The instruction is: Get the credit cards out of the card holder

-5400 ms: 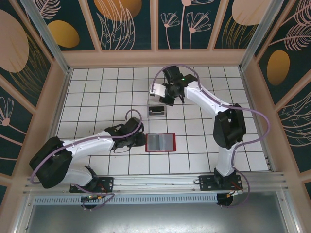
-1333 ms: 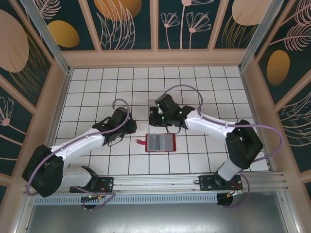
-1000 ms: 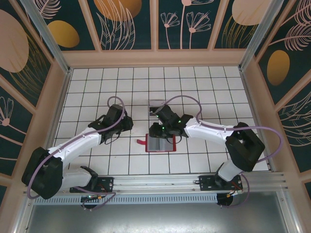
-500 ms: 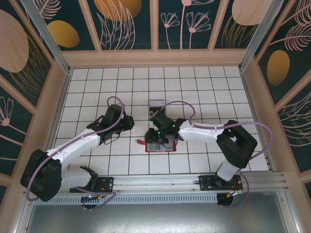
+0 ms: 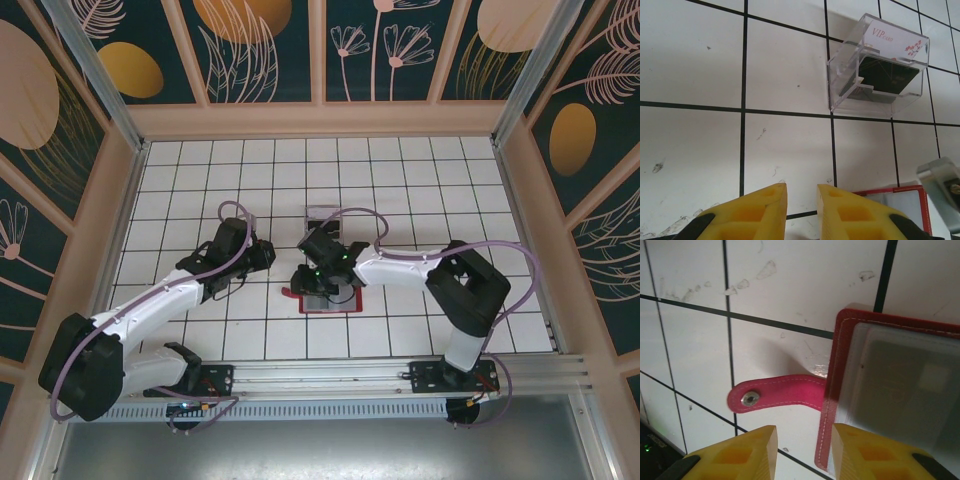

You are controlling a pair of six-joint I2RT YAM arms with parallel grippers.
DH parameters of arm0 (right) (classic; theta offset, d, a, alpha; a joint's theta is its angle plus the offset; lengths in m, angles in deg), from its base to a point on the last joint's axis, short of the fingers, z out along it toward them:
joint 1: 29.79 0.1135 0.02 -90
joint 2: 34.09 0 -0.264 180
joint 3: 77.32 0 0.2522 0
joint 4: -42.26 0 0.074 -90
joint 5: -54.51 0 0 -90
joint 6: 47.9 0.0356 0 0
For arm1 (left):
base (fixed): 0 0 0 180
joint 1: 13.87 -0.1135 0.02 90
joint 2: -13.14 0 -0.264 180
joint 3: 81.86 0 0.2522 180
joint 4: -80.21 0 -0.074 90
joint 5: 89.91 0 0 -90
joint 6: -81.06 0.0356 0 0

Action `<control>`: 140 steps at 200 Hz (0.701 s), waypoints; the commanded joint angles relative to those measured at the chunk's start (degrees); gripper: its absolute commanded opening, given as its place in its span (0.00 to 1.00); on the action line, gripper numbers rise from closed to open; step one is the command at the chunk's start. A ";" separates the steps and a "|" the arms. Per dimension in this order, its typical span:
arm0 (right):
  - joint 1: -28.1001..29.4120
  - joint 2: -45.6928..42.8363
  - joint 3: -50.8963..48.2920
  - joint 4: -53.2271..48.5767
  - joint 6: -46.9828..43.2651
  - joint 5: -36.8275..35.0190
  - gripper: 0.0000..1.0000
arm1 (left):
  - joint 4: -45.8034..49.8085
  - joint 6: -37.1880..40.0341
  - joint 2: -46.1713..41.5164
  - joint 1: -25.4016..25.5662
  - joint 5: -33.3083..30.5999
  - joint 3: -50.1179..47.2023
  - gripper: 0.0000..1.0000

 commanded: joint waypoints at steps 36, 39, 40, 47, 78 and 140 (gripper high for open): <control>0.87 1.70 1.17 -3.26 0.14 -2.96 0.34 | -0.96 0.23 -0.84 -0.24 1.10 -0.78 0.25; 0.92 1.82 1.21 -3.37 0.13 -3.05 0.34 | -0.96 0.19 -0.86 -0.25 1.11 -0.77 0.25; 0.94 1.85 1.23 -3.40 0.17 -3.06 0.35 | -0.96 0.21 -0.89 -0.27 1.09 -0.78 0.25; 0.88 1.99 1.18 -3.75 0.21 -3.37 0.34 | -0.96 0.16 -0.84 -0.21 1.23 -0.87 0.25; 1.19 2.61 1.54 -5.73 0.38 -4.80 0.35 | -0.91 0.41 -0.84 -0.22 1.17 -0.87 0.25; 2.42 3.11 4.84 -13.53 0.57 -10.63 0.35 | -1.39 0.57 -0.37 -0.27 1.57 -0.87 0.24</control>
